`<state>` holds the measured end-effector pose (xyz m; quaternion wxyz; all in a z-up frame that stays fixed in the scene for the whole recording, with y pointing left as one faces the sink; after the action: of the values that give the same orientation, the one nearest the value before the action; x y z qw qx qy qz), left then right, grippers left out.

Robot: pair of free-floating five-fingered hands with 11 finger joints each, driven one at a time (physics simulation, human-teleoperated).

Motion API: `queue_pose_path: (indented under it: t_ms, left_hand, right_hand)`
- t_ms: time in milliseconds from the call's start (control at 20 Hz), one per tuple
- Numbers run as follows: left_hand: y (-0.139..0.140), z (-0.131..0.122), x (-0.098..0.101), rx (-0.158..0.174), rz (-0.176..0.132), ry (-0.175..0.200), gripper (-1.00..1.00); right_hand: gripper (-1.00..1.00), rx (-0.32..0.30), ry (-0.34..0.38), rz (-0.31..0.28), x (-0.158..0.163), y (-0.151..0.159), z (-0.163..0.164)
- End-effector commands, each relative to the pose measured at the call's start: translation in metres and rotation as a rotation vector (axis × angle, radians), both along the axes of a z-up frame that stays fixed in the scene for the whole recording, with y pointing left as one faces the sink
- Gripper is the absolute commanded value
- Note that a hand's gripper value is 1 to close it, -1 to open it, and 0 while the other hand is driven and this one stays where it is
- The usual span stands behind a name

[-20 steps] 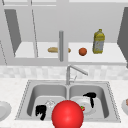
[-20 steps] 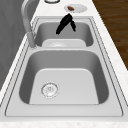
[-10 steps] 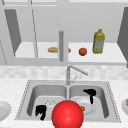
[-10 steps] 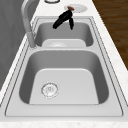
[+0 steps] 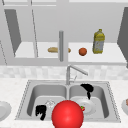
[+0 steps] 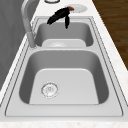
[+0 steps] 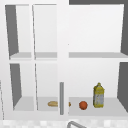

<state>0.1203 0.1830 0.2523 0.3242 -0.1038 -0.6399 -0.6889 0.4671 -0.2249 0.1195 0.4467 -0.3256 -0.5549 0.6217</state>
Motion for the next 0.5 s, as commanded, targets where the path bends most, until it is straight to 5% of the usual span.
queue_pose_path:
  t_ms: [0,450]
  left_hand:
    - [0.000,0.000,0.000,0.000,0.000,0.000,0.00]
    - [0.000,0.000,0.000,0.000,0.000,0.000,0.00]
  right_hand:
    - [-1.00,0.001,-0.104,-0.019,0.012,0.012,0.012]
    - [-1.00,0.003,-0.256,-0.028,0.037,0.037,0.050]
